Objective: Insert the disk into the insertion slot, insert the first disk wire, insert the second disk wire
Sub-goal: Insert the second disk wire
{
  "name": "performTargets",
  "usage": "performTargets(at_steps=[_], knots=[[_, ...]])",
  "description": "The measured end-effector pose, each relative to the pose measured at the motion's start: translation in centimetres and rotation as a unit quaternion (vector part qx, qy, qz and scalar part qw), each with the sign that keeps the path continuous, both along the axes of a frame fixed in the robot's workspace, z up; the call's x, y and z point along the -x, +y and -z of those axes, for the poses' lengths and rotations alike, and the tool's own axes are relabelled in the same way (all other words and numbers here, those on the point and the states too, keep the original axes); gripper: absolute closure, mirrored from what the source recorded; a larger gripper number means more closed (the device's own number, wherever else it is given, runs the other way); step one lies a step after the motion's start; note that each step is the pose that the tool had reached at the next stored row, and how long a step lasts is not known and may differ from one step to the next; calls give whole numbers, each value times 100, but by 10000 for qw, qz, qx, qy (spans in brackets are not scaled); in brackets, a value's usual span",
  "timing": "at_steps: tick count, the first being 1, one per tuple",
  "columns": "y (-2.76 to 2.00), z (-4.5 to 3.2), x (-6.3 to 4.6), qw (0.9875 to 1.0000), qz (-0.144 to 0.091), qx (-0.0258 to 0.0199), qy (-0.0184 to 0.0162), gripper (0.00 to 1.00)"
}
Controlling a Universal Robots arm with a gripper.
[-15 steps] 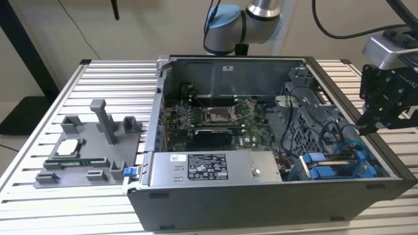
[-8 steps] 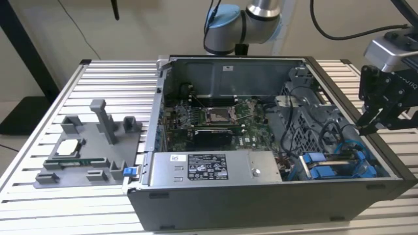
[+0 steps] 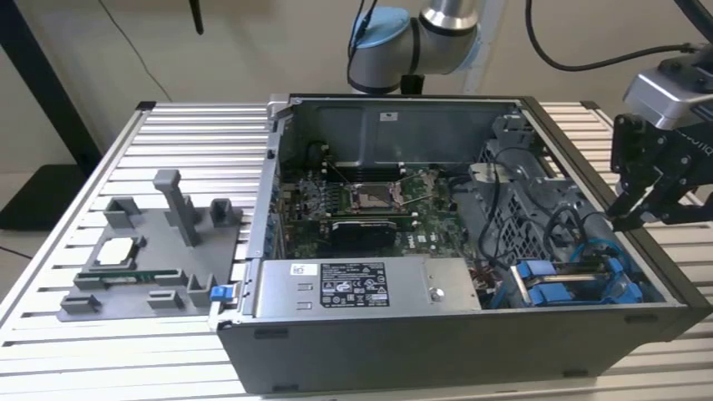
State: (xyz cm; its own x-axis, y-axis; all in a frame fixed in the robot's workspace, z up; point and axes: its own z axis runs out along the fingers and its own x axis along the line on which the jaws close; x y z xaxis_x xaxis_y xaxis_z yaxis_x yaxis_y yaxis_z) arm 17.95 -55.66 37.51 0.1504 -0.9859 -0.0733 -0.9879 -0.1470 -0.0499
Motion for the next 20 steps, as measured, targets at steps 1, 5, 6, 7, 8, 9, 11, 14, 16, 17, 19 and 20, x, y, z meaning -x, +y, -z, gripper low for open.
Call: performTargets(at_steps=[1, 5, 6, 7, 8, 9, 11, 14, 16, 17, 19, 20], knots=[[-8, 0, 0, 10000, -6, 0, 0, 0], [-15, 3, 1, 10000, -14, 0, 0, 0], [-16, 6, 1, 10000, -15, 0, 0, 0], [-16, 9, 1, 10000, -15, 0, -2, 0], [-16, 11, 0, 10000, -15, 0, -3, 0], [-16, 11, 1, 10000, -15, 0, -4, 0], [-16, 13, 1, 10000, -15, 0, -9, 100], [-16, 15, 1, 10000, -15, 0, -20, 100], [-16, 16, 1, 10000, -15, -1, -27, 100], [-16, 15, 1, 10000, -15, -5, -30, 100], [-18, 16, 3, 10000, -15, -16, -34, 100], [-18, 16, 3, 10000, -15, -17, -34, 100]])
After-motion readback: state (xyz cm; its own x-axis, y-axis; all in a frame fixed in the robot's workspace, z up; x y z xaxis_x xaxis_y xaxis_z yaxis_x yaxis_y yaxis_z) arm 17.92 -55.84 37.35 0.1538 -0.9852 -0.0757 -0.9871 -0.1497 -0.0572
